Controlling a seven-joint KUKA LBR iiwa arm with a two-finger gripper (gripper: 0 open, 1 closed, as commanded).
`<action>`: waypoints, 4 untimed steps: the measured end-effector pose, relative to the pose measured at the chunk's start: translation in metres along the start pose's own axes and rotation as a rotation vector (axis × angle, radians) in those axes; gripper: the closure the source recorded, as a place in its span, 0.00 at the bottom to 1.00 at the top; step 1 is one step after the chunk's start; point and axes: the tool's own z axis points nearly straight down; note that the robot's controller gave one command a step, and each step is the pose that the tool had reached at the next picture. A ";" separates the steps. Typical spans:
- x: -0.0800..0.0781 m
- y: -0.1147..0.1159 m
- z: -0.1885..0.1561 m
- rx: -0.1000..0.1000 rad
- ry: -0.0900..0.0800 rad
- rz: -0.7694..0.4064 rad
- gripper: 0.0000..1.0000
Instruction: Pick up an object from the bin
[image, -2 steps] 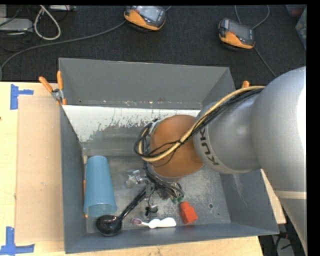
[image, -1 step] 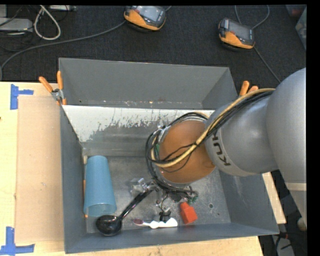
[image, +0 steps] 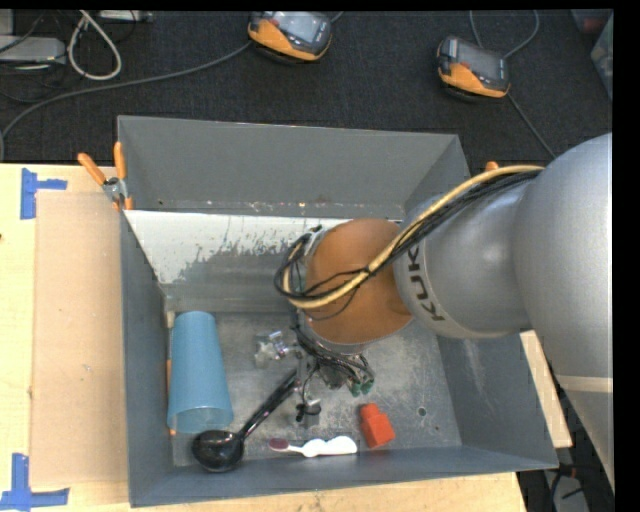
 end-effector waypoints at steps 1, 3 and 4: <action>0.030 -0.011 0.005 -0.003 0.009 -0.398 1.00; -0.005 0.001 -0.091 -0.005 0.011 -0.381 1.00; 0.030 -0.019 -0.135 -0.005 0.017 -0.382 1.00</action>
Offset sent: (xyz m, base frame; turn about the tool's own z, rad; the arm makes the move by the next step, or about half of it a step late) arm 0.0000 0.0000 0.0000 0.0000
